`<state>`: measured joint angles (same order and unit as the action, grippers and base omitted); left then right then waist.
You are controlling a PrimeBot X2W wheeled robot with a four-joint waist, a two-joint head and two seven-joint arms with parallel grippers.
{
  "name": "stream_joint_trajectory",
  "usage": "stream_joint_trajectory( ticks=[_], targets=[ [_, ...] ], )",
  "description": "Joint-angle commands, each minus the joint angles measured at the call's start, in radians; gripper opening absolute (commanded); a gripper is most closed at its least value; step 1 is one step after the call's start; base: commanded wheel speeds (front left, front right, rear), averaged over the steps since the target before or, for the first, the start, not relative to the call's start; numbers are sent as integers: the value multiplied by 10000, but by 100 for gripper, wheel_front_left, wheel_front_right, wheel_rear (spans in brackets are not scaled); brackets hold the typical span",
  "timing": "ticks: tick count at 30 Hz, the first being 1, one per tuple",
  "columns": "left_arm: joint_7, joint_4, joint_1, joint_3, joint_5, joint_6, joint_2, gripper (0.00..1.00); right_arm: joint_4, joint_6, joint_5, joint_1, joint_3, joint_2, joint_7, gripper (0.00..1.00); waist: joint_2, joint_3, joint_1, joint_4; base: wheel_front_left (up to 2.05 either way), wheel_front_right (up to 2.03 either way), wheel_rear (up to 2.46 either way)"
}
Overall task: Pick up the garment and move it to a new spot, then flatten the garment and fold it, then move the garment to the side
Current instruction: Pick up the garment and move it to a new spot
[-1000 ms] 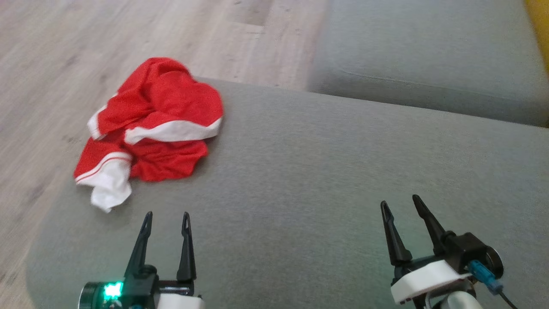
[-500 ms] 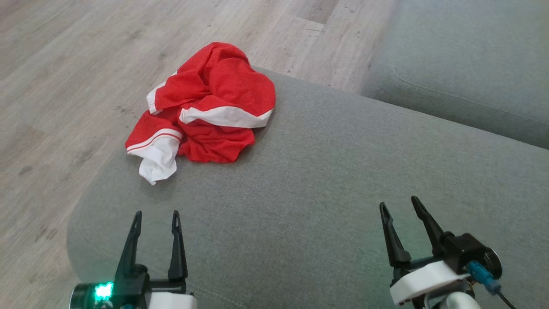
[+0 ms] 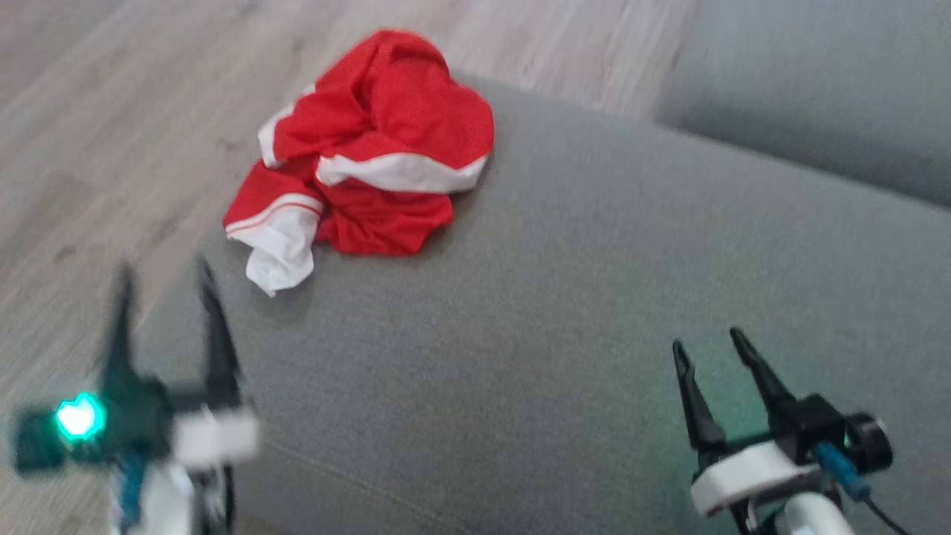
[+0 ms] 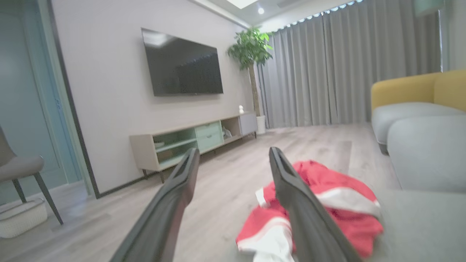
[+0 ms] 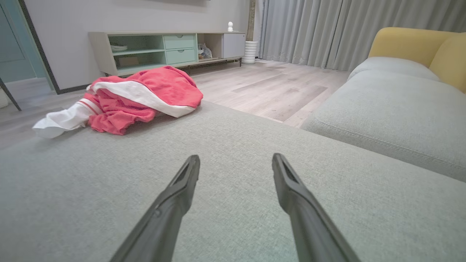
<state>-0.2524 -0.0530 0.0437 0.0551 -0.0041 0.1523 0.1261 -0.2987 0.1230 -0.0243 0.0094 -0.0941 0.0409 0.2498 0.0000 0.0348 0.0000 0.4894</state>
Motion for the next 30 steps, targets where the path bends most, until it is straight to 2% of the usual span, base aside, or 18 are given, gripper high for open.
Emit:
stream_joint_trajectory(
  ticks=[1,3,7,12,16,18,25,30],
  targets=[
    [-93,522,1274,-488,-112,10,232,100,398,77,-329,-686,-68,93,120,100,0,830,0,-148,0,0,0],
    [-93,505,1659,-542,-127,-82,363,100,433,77,-502,-786,1,101,120,100,0,1052,0,-178,0,0,0],
    [-93,-493,3449,-650,-363,-693,859,100,673,77,-886,-1223,37,505,120,100,0,1972,0,-338,0,0,0],
    [93,-3231,6122,-554,-562,-1318,1253,100,1025,77,-1039,-1805,-31,1257,120,100,0,3039,0,-595,0,0,0],
    [1202,-5938,8026,-448,-879,-1904,1406,100,1279,77,-1067,-2160,-121,1802,120,100,0,3744,0,-883,0,0,0],
    [1614,-7058,8680,-415,-953,-2036,1486,100,1383,77,-1065,-2290,-145,1996,120,100,0,4012,0,-1079,0,0,0],
    [2480,-10078,9727,-333,-841,-1892,2125,100,1785,77,-1023,-2527,-120,2324,120,100,0,4818,0,-1807,0,0,0],
    [1948,-10917,10064,-235,-660,-1473,2569,100,1944,77,-1010,-2496,64,2417,120,100,0,5242,0,-2107,0,0,0]
  ],
)
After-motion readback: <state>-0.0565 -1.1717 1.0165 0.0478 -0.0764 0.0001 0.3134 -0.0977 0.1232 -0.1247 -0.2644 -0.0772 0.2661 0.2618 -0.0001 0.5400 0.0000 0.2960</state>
